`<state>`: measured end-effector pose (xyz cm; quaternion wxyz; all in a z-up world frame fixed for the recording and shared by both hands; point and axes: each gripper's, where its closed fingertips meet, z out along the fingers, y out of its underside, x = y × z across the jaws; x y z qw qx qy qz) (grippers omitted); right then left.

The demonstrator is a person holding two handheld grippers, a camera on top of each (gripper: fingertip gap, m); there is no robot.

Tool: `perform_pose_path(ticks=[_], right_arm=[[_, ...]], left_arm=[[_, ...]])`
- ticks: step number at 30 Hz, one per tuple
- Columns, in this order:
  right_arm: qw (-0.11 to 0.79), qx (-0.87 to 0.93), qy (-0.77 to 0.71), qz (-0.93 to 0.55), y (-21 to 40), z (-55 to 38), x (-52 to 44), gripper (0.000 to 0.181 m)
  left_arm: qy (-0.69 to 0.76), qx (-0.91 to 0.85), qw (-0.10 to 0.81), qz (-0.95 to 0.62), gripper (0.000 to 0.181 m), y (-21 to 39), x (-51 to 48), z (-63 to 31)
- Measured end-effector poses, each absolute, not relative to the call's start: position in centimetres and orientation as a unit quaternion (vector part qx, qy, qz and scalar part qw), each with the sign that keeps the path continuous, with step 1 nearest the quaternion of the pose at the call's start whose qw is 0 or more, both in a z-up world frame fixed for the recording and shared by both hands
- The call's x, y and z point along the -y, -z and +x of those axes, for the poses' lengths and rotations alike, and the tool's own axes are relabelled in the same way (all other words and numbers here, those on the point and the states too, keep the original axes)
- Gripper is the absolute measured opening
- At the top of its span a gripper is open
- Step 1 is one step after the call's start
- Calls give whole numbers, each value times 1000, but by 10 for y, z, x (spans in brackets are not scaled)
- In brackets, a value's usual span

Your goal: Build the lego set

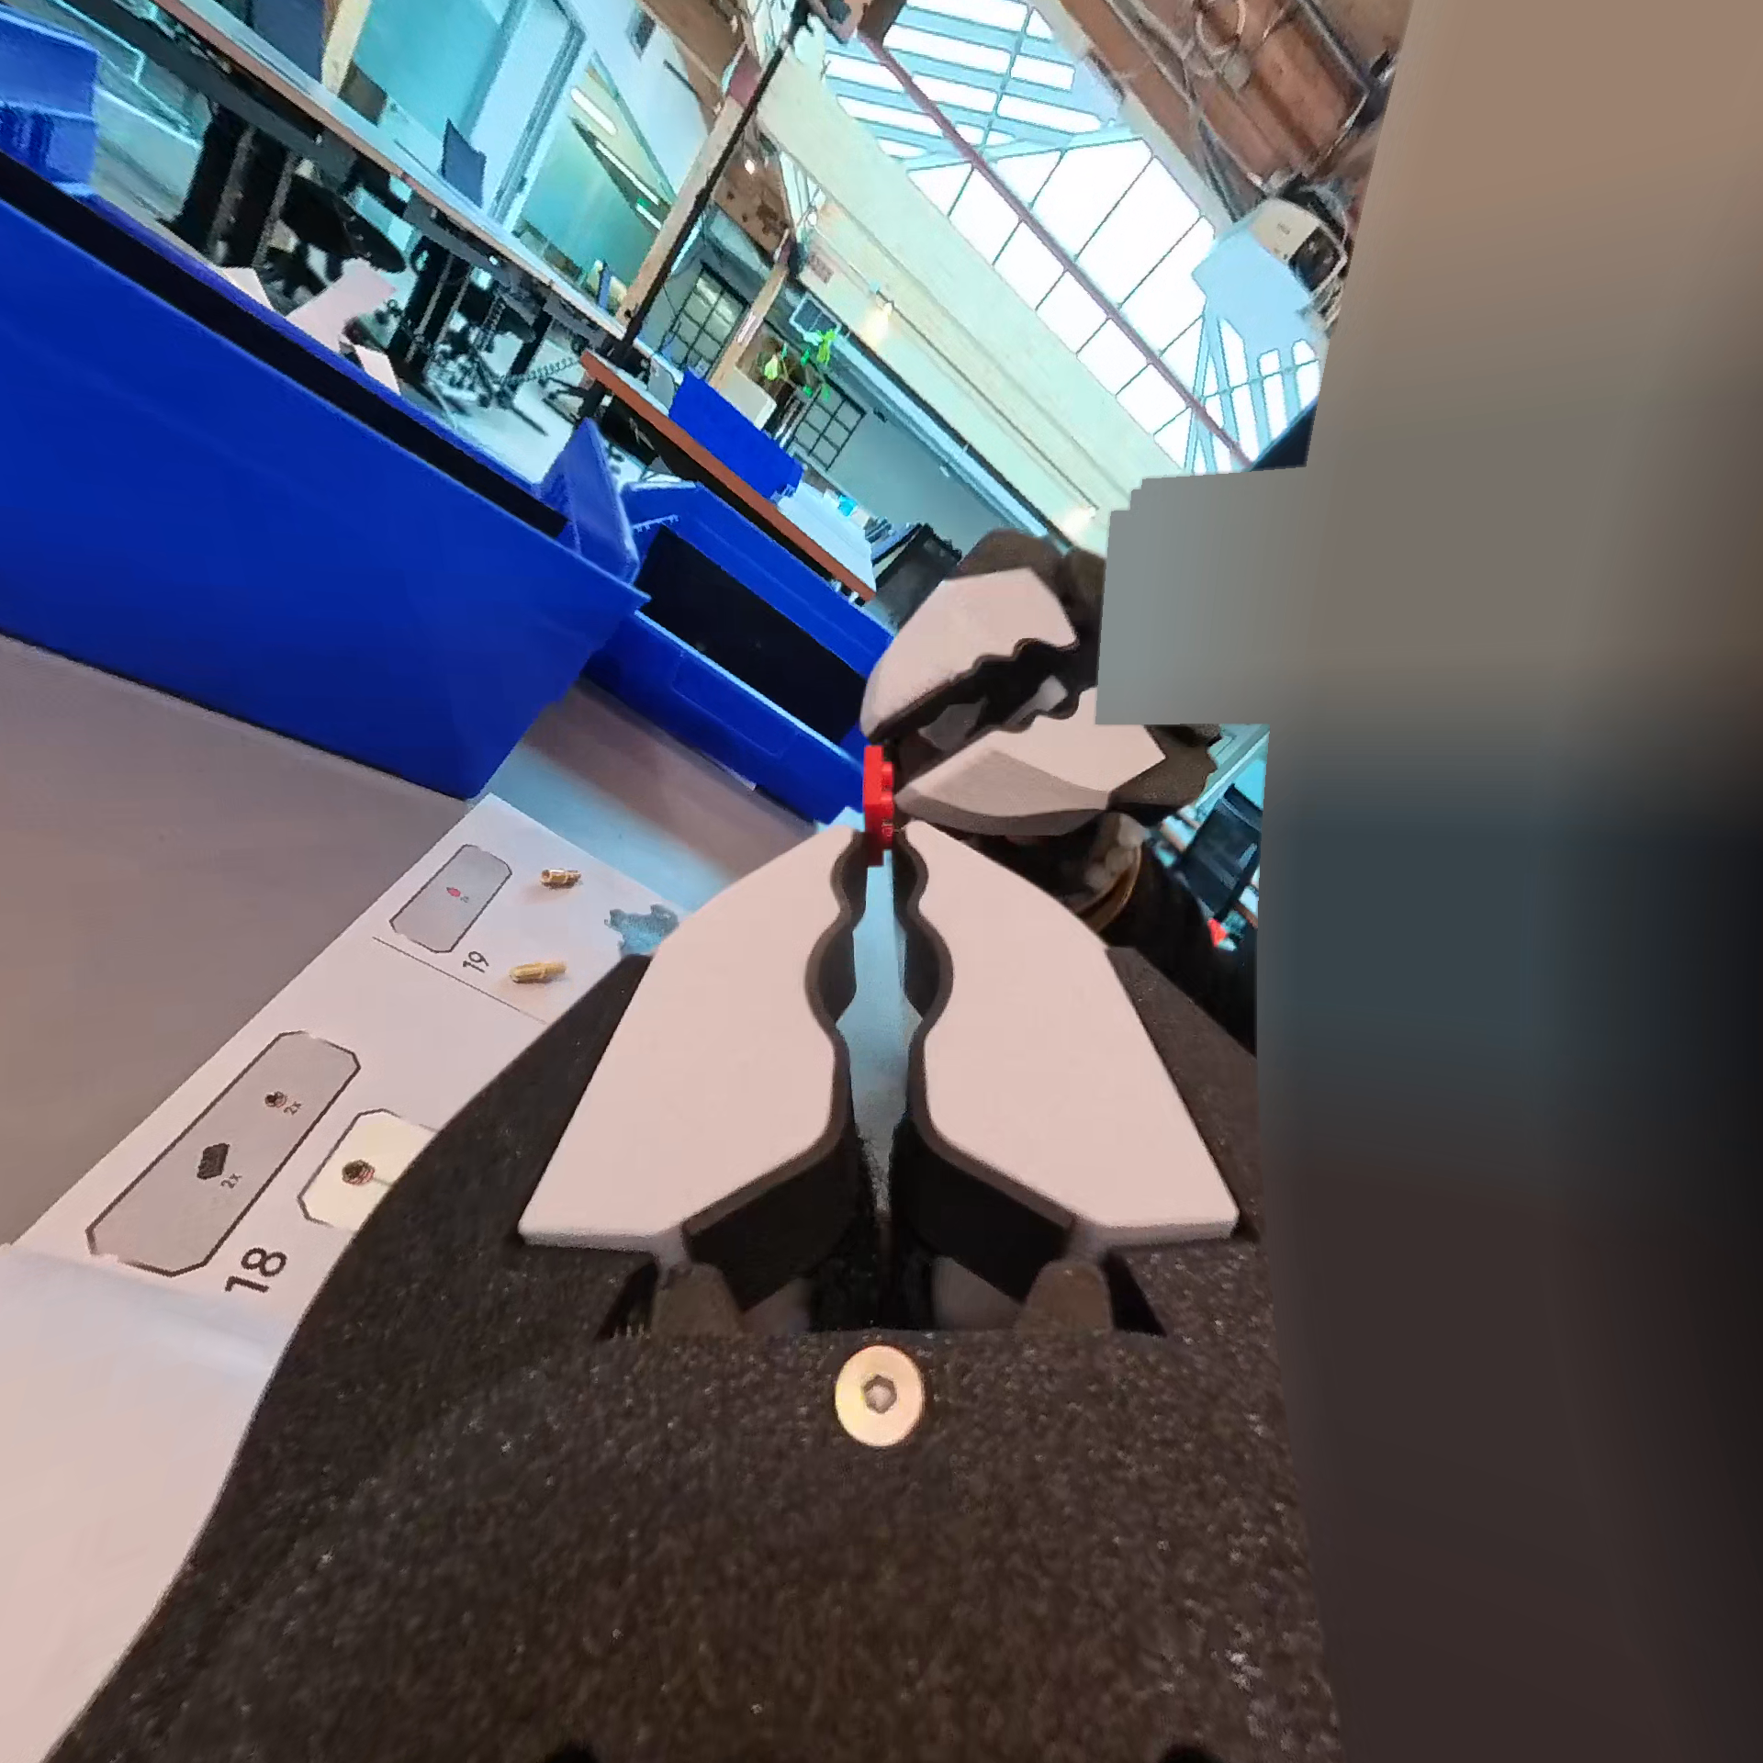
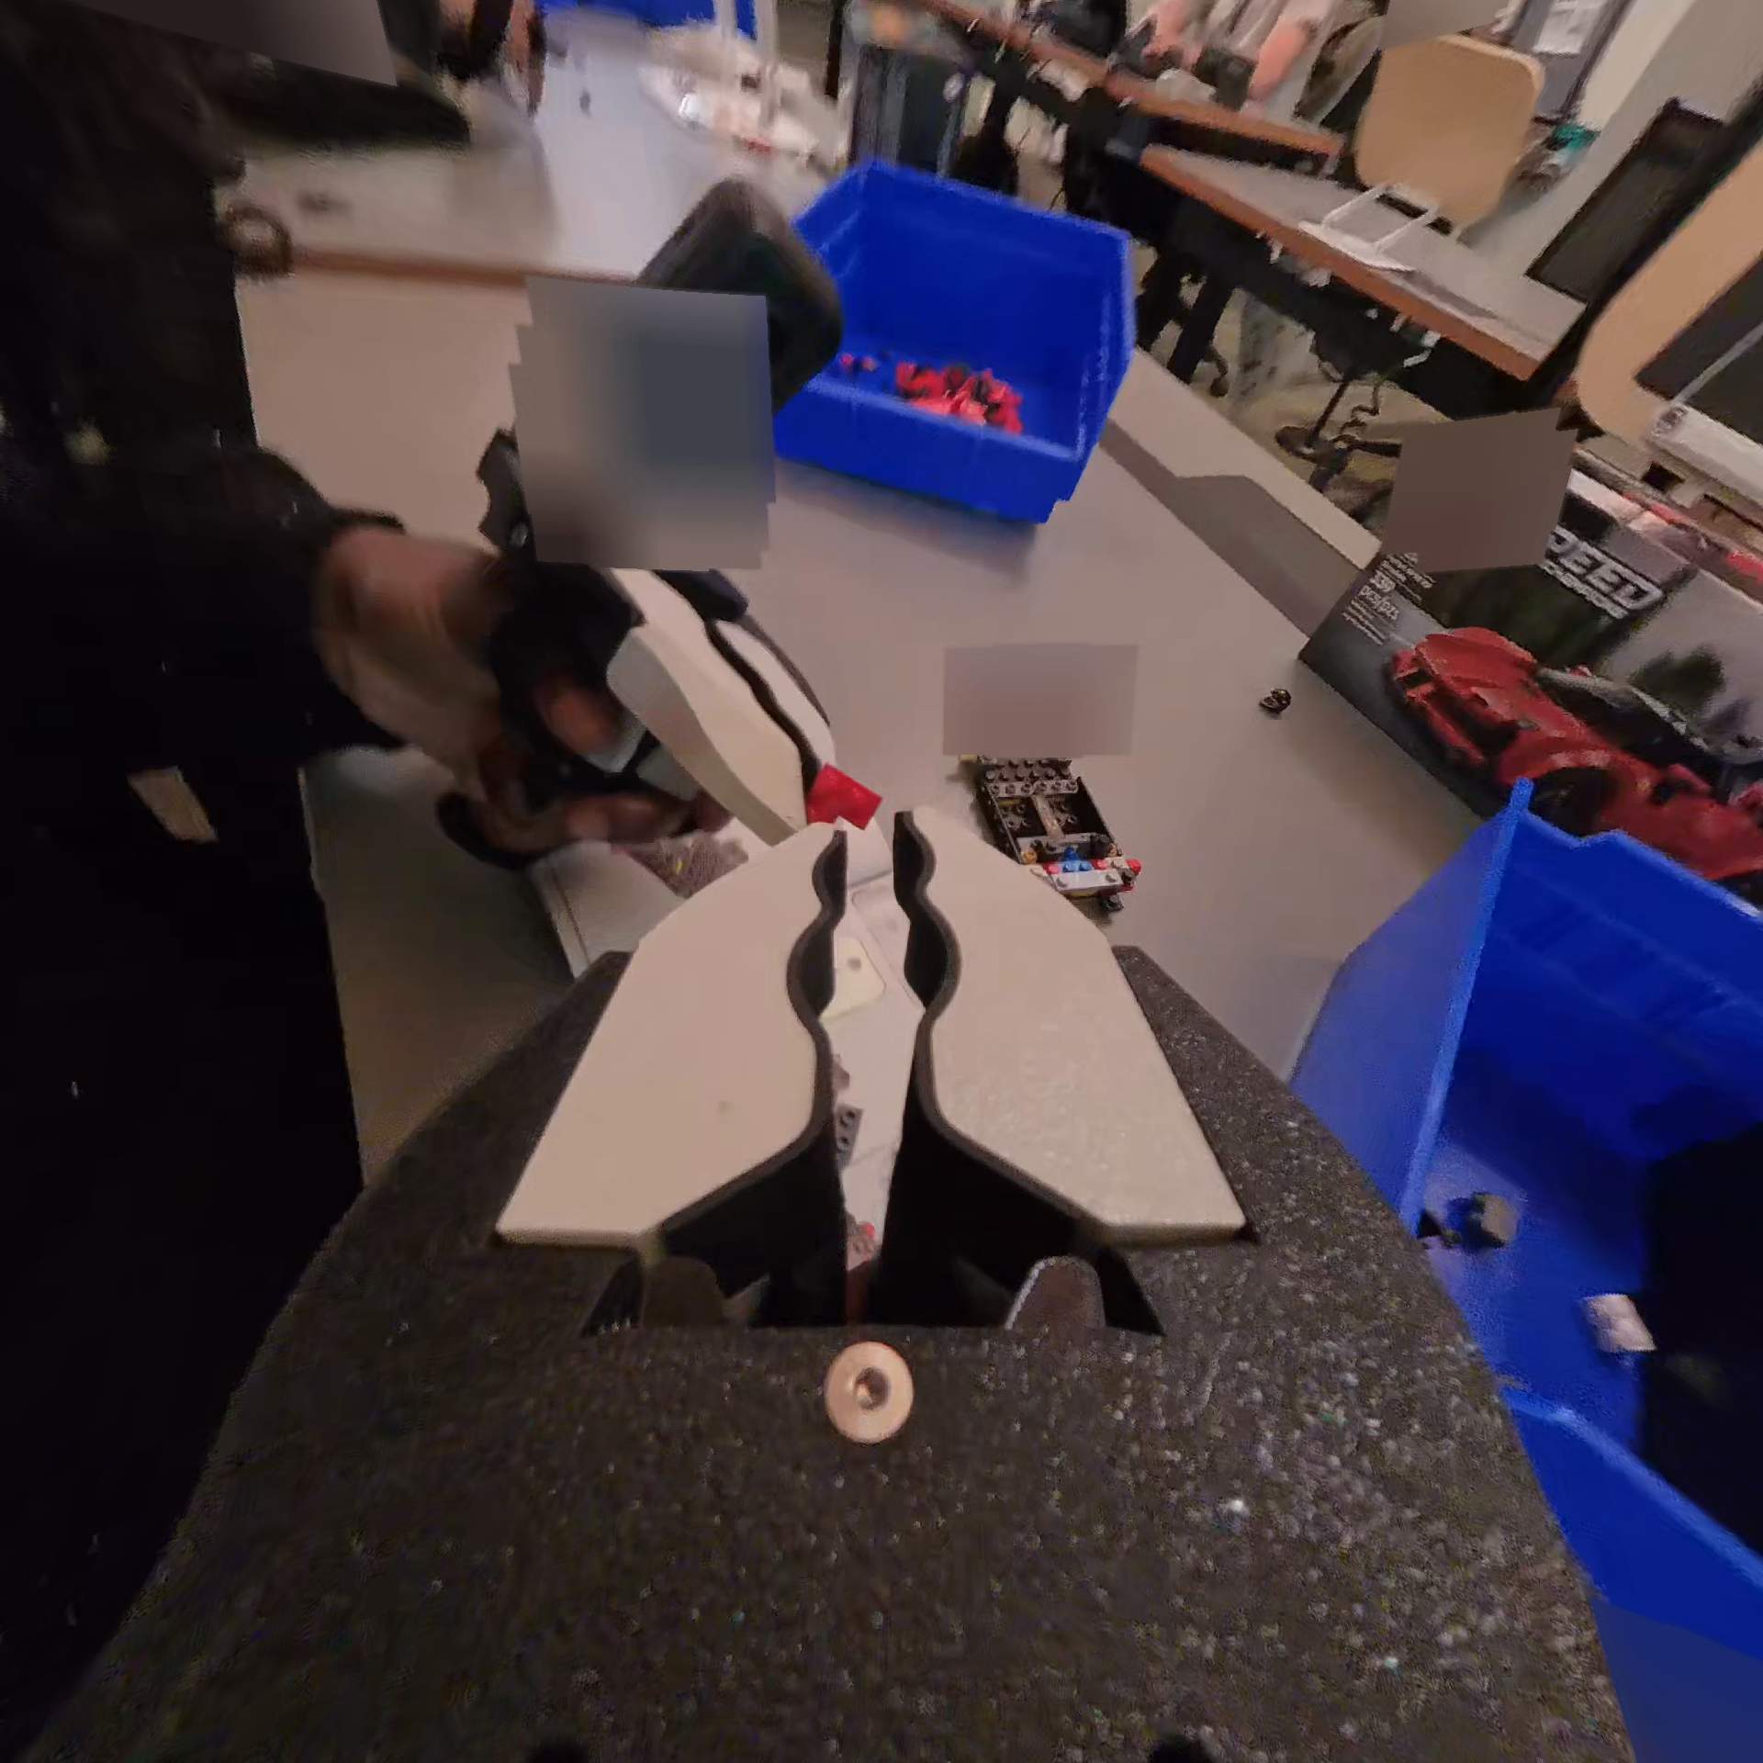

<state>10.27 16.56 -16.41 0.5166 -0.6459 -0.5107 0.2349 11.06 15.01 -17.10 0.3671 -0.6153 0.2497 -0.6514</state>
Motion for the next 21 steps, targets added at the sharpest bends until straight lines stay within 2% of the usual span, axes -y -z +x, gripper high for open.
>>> perform_pose_path(ticks=[1, 9, 13, 18, 20, 21], right_arm=[[507, 531, -216, -643, 166, 103, -165, 10], [480, 667, -10, -570, 177, 107, -165, 13], [469, 697, 47, -541, 182, 107, -166, 12], [448, 722, 52, -524, 183, 108, -165, 9], [431, 732, 56, -525, 184, 115, -170, 9], [417, 737, 56, -528, 187, 120, -173, 9]], left_arm=[[645, -257, 366, -620, 4, 173, -149, 111], [632, -270, 342, -640, 4, 182, -145, 117], [631, -275, 335, -643, 4, 184, -143, 119], [616, -298, 327, -652, 27, 188, -141, 120], [543, -349, 339, -684, 37, 205, -145, 117], [487, -376, 352, -705, 49, 217, -148, 112]])
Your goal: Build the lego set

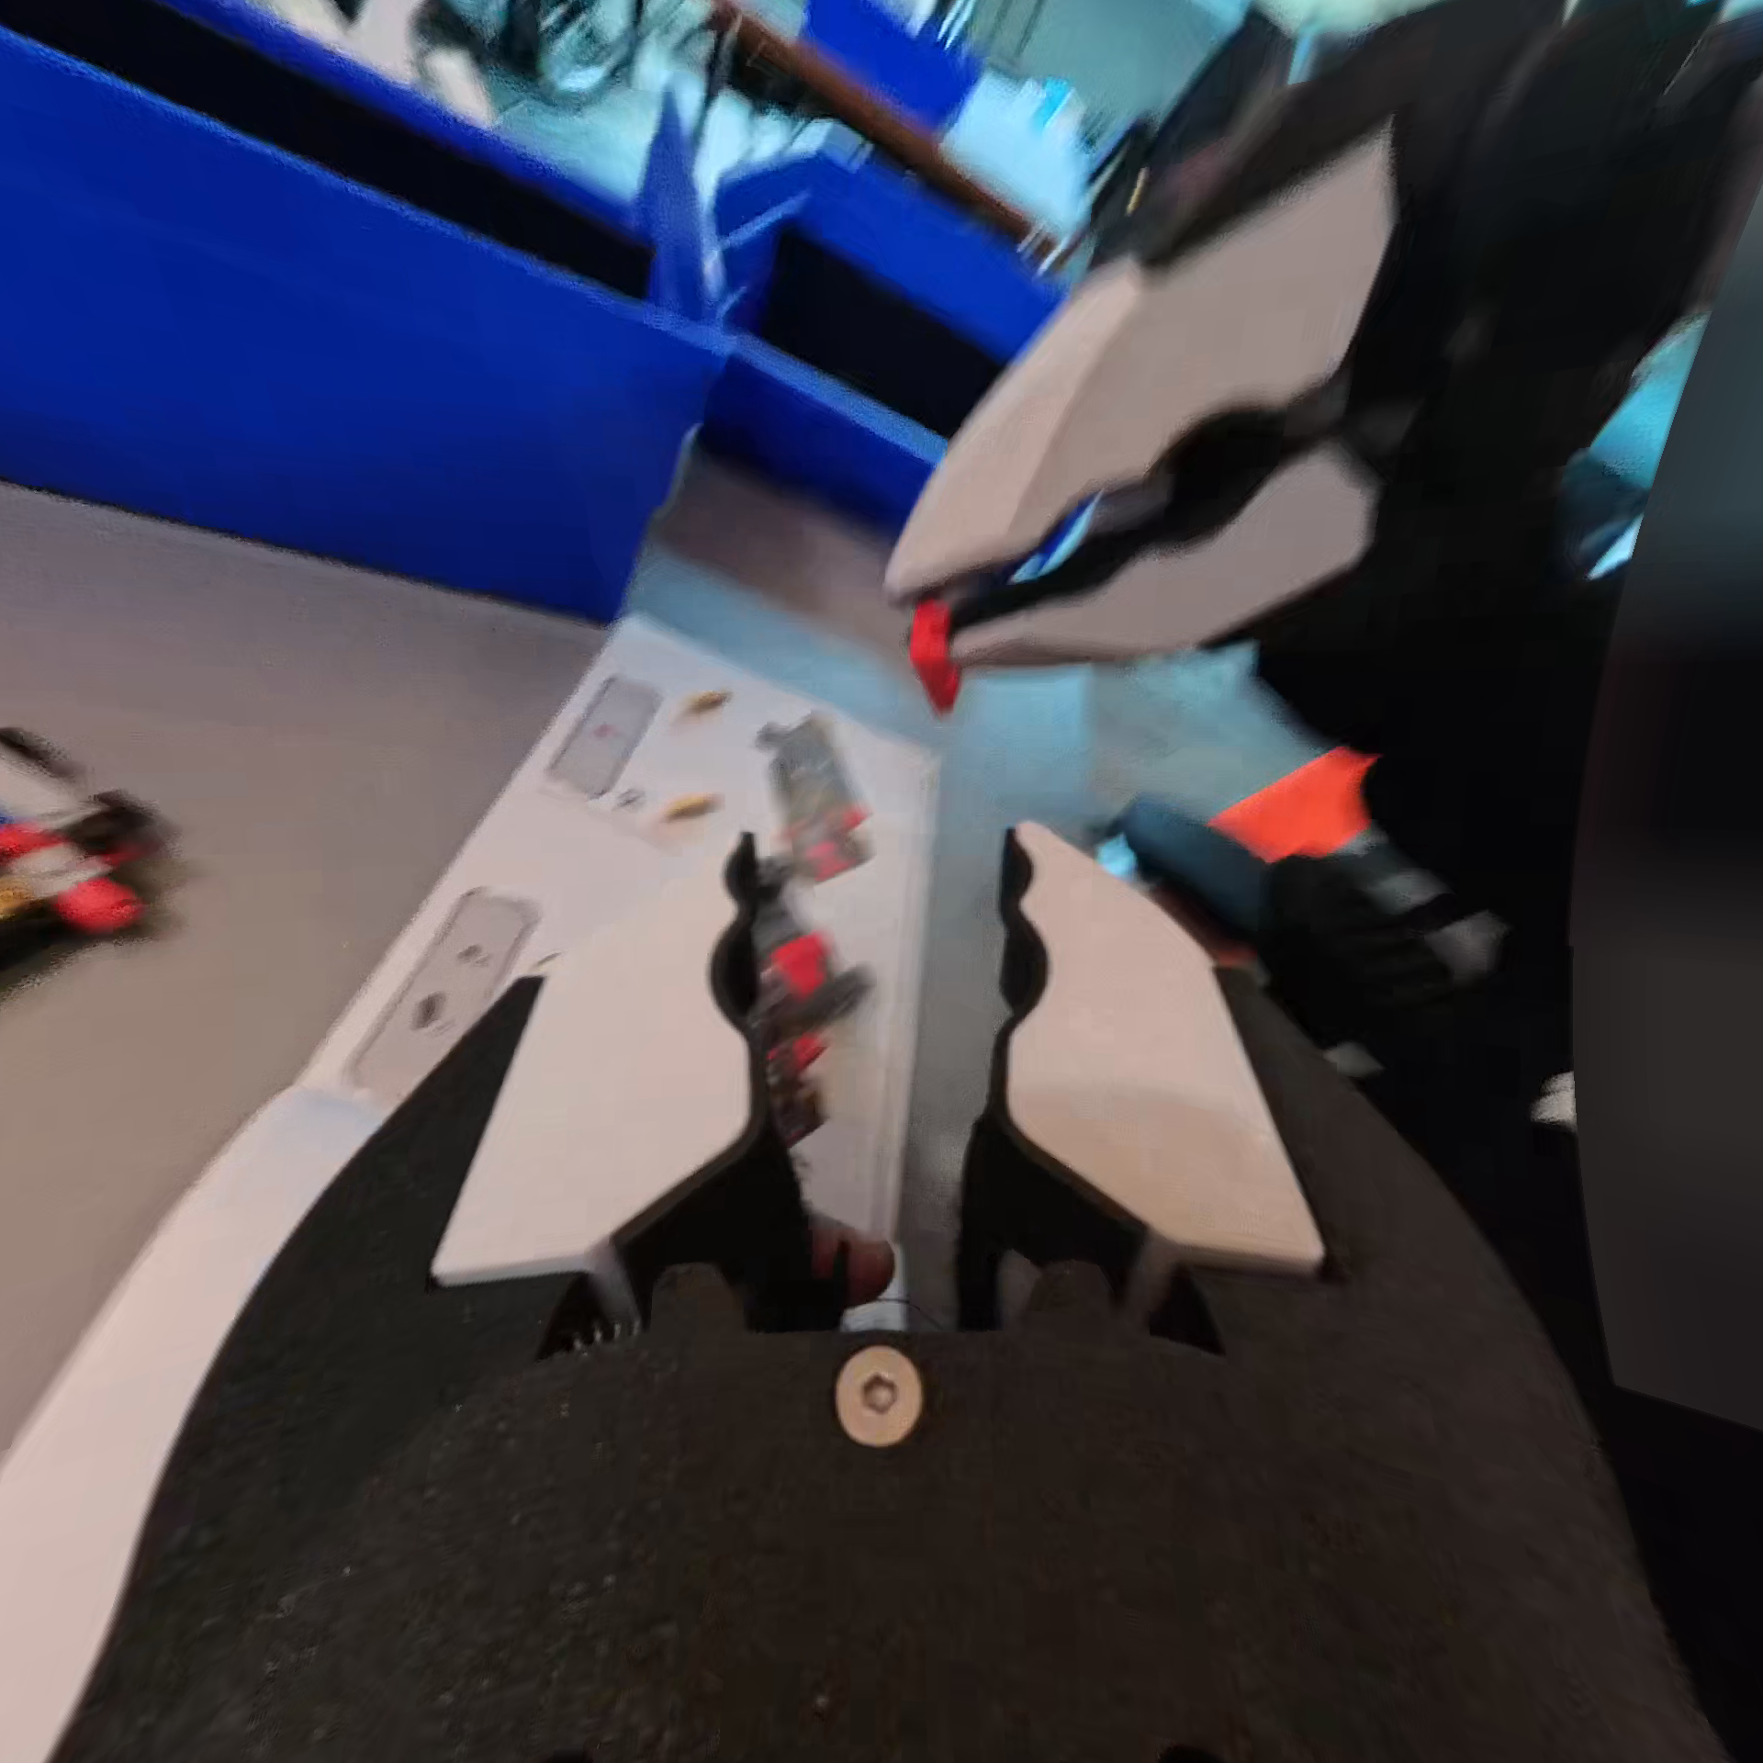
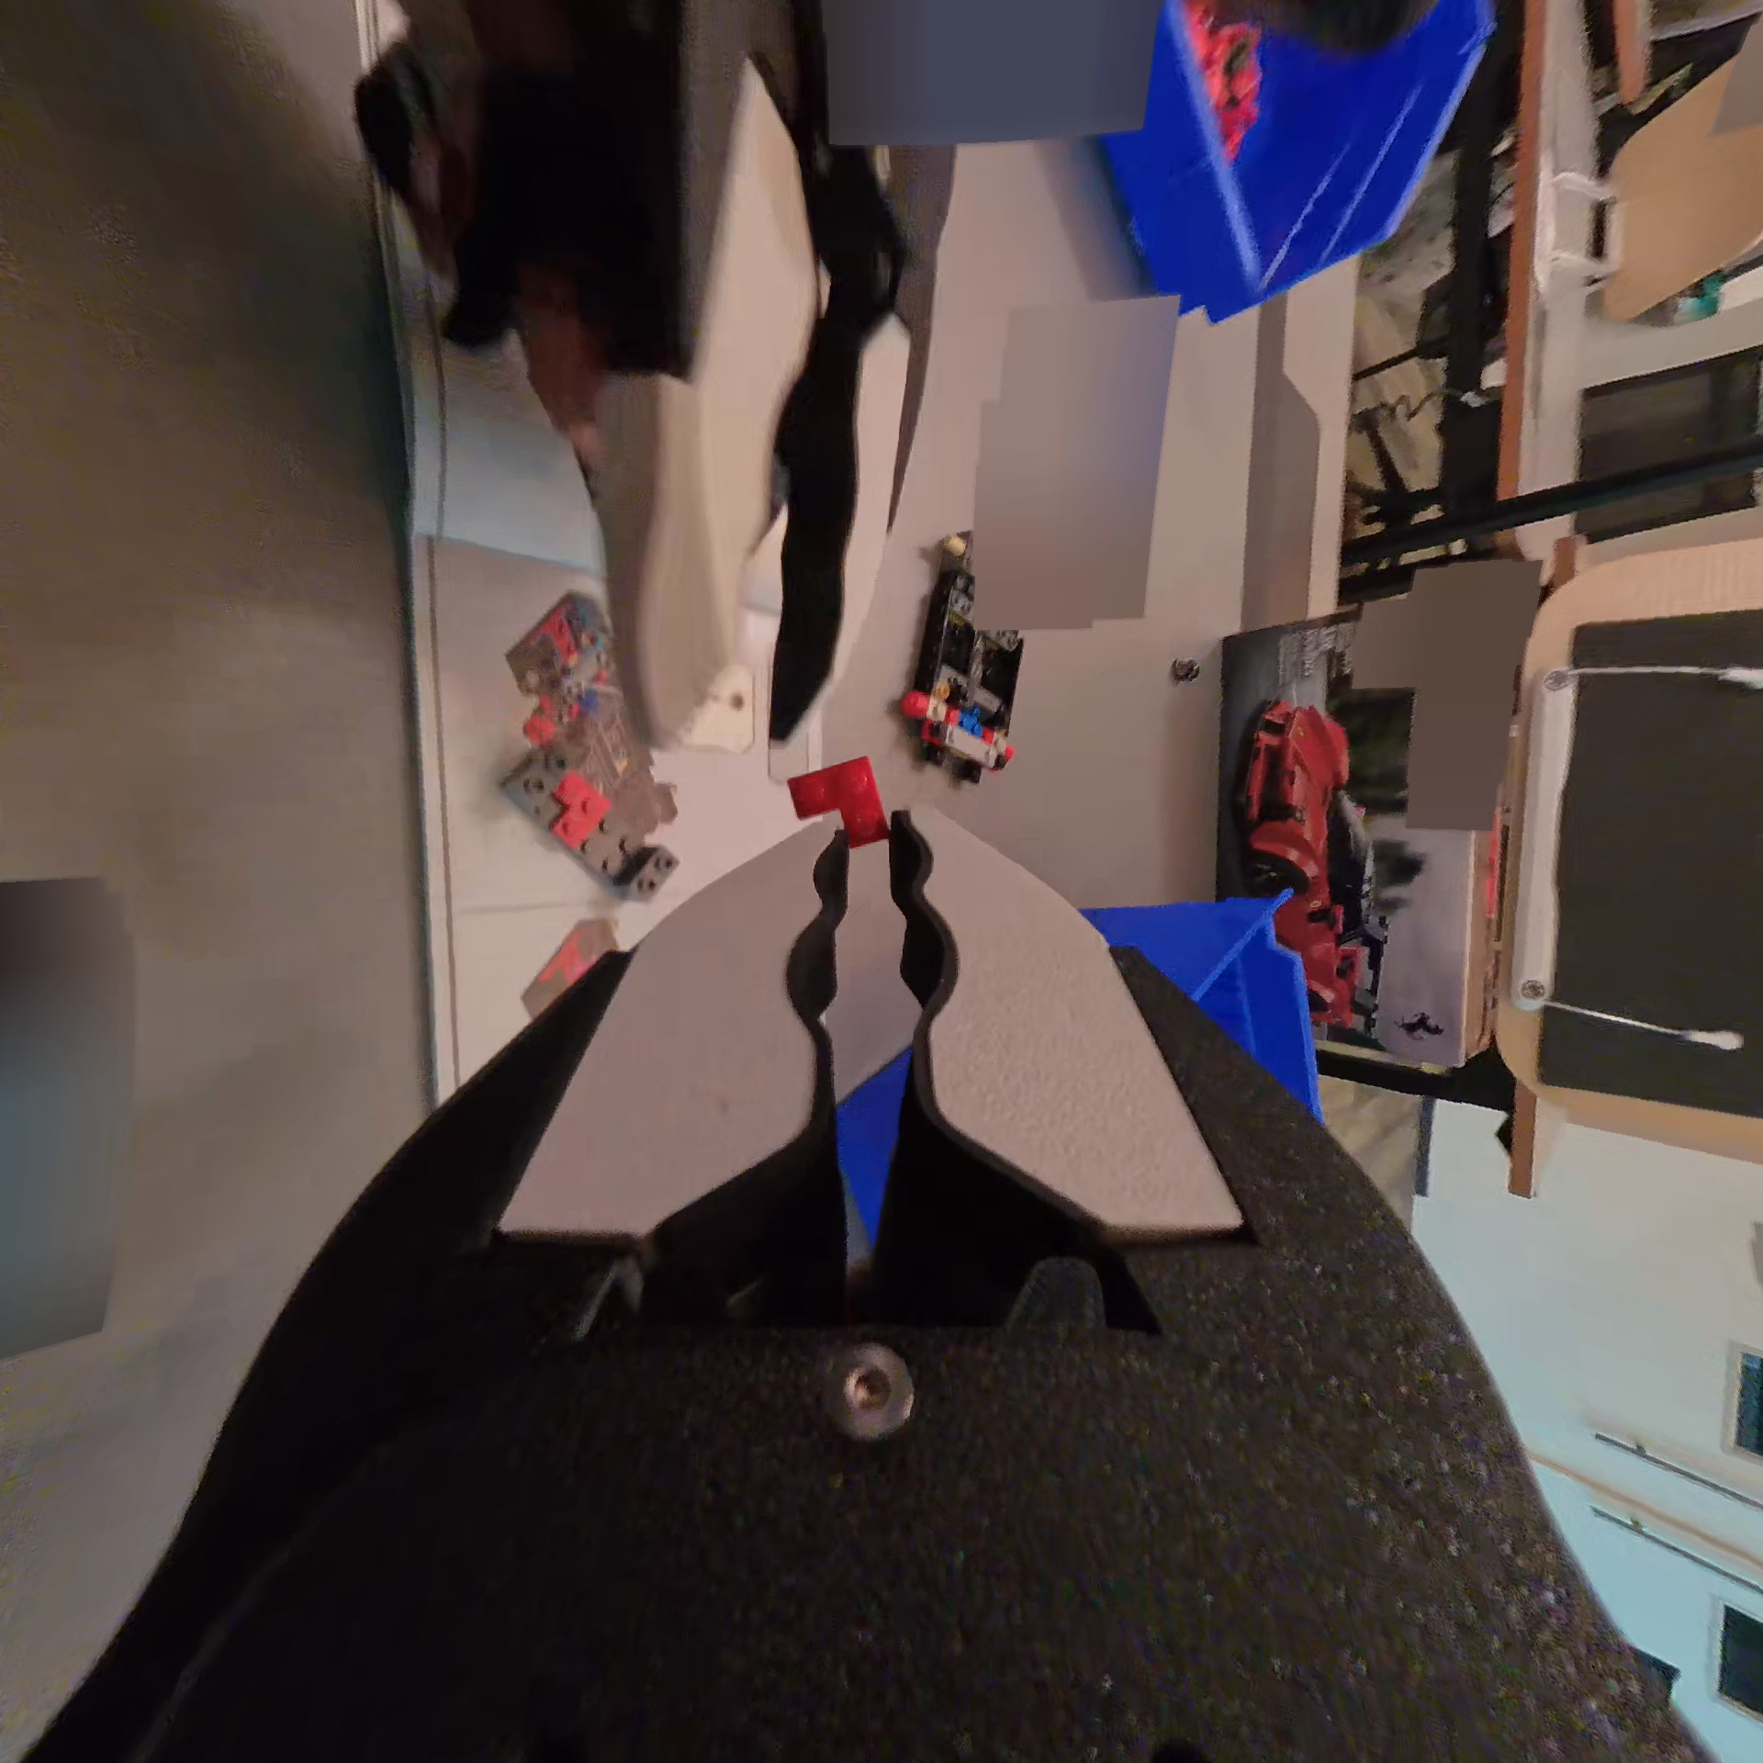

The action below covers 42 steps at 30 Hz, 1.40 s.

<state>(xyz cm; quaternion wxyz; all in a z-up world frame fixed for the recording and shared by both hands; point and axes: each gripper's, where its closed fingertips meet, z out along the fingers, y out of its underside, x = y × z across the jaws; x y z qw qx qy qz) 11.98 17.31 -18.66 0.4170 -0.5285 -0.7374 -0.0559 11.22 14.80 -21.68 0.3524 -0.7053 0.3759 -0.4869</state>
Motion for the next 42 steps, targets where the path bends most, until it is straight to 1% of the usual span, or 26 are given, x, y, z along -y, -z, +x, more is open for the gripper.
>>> perform_pose_path(ticks=[3, 5, 7, 10, 12, 13, 14, 18, 22, 28, 34, 42], right_arm=[[383, 742, 40, -548, 198, 133, -184, 9], [376, 736, 26, -563, 204, 138, -190, 9], [375, 729, 15, -572, 208, 139, -193, 9], [371, 725, 3, -580, 214, 139, -191, 9], [360, 728, -6, -583, 219, 140, -187, 9], [351, 731, -14, -585, 222, 142, -184, 9], [339, 735, -27, -586, 226, 143, -179, 9], [290, 738, -114, -599, 237, 138, -160, 9], [240, 715, -189, -628, 248, 120, -150, 8], [181, 716, -141, -660, 269, 100, -156, 8], [129, 705, -86, -692, 275, 100, -156, 8], [127, 714, -65, -685, 281, 98, -155, 9]], left_arm=[[296, -445, 383, -753, 72, 249, -154, 97], [241, -468, 387, -757, 73, 259, -147, 103], [225, -472, 388, -759, 61, 267, -141, 113], [206, -479, 377, -765, 50, 277, -140, 119], [195, -496, 361, -765, 36, 283, -140, 117], [192, -512, 349, -761, 25, 286, -139, 116], [194, -527, 340, -754, 17, 287, -138, 113], [227, -601, 272, -716, 17, 285, -139, 95], [239, -664, 254, -661, 17, 281, -144, 81], [245, -696, 242, -630, 17, 287, -142, 76], [260, -683, 261, -630, 17, 286, -143, 73], [281, -671, 276, -628, 17, 286, -142, 72]])
